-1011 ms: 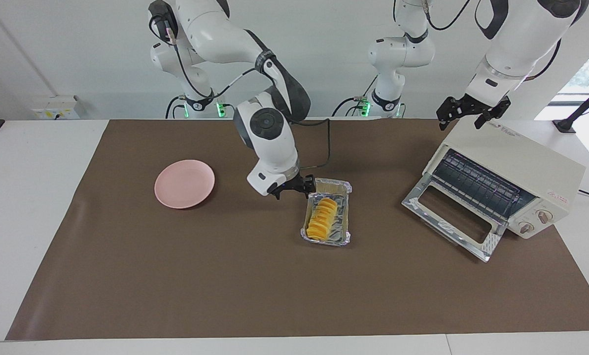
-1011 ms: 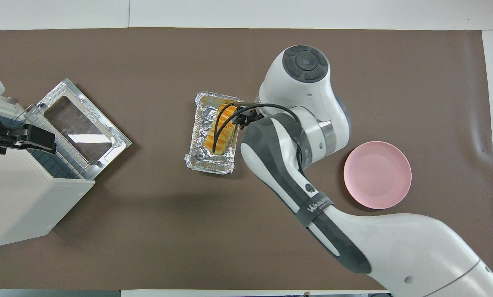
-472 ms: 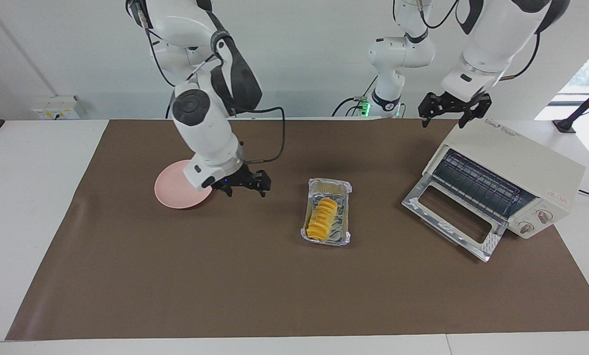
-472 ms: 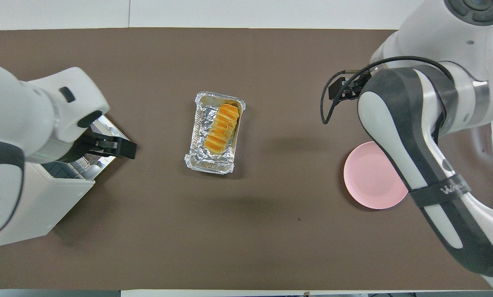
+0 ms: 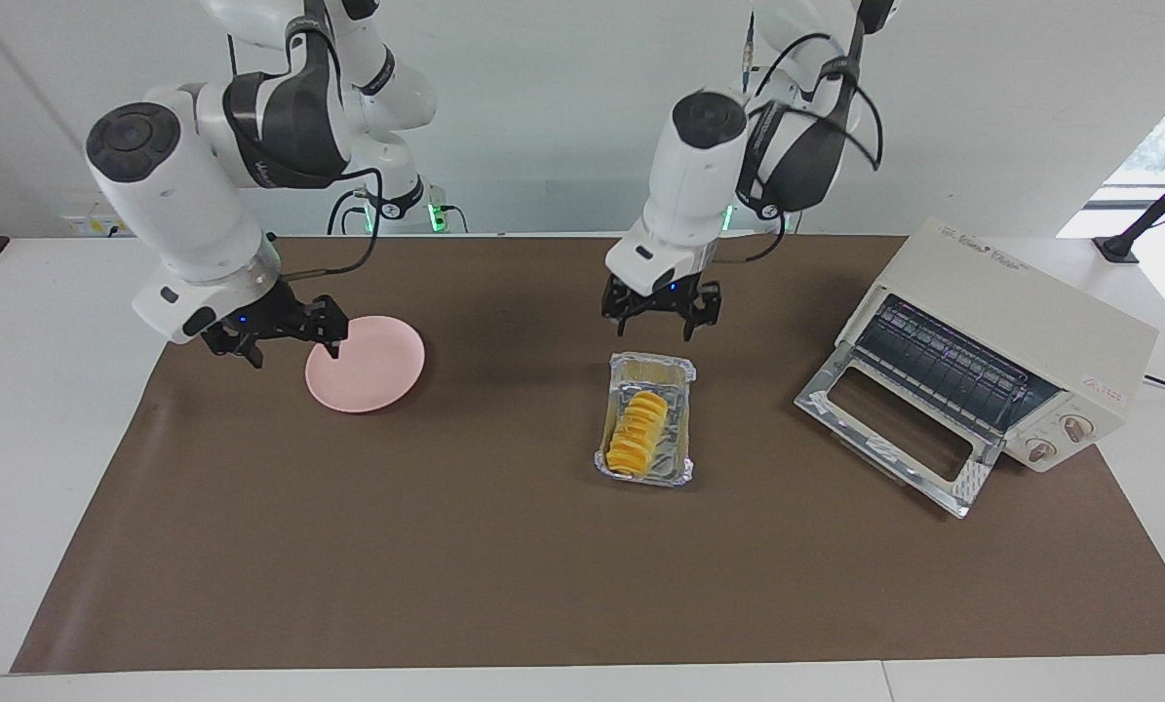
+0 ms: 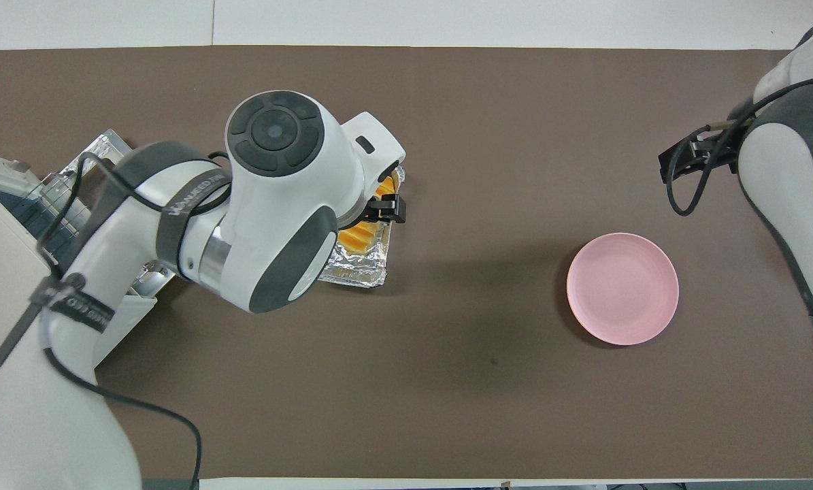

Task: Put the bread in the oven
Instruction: 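Release the tray with the right gripper while the left gripper reaches it, then grasp the foil tray edge with the left gripper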

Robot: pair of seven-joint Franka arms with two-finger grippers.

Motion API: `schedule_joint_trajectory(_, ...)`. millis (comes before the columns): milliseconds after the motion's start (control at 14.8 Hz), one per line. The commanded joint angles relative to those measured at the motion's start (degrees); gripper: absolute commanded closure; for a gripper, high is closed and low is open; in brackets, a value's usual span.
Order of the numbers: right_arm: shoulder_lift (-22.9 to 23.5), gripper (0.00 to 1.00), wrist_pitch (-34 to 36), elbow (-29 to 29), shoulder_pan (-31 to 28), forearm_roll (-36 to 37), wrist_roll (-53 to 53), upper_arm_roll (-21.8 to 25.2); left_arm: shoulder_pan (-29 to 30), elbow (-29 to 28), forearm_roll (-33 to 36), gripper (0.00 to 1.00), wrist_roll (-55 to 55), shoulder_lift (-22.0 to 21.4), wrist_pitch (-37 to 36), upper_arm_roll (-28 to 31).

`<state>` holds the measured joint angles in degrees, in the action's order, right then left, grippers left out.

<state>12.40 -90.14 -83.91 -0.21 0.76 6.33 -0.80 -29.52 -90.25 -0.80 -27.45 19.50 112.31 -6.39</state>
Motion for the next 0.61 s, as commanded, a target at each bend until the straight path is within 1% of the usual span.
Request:
schedule_joint_trajectory(0,-5.70,0.00,5.92,-1.87,-2.59,0.82,2.54,-0.87,-1.94,-0.81,-0.79,0.00,-1.29,2.89,3.61,1.02)
schedule_joint_trajectory(67,-7.29,0.00,8.29,-2.04,-3.47,0.82,3.94,-0.87,-4.47,-0.19,-0.09,0.02,-3.20,5.95,4.40,1.46)
schedule_joint_trajectory(135,-8.61,0.00,9.88,-2.13,-4.00,0.64,5.78,-0.87,-5.02,-0.28,0.88,0.04,-4.27,6.77,5.36,1.55)
schedule_joint_trajectory(202,-10.10,0.00,10.77,-2.65,-4.27,0.64,6.76,-0.87,-4.94,-0.54,1.06,0.10,-4.36,6.95,5.29,1.55)
schedule_joint_trajectory(404,-14.94,0.00,10.78,-7.74,-5.85,0.64,6.33,-0.78,-5.38,-2.21,1.06,0.30,-4.54,7.22,5.46,1.55)
schedule_joint_trajectory(539,-15.30,0.00,8.77,-8.72,-6.38,0.73,5.89,-0.69,-5.29,-3.09,1.06,0.43,-4.45,7.48,5.90,1.55)
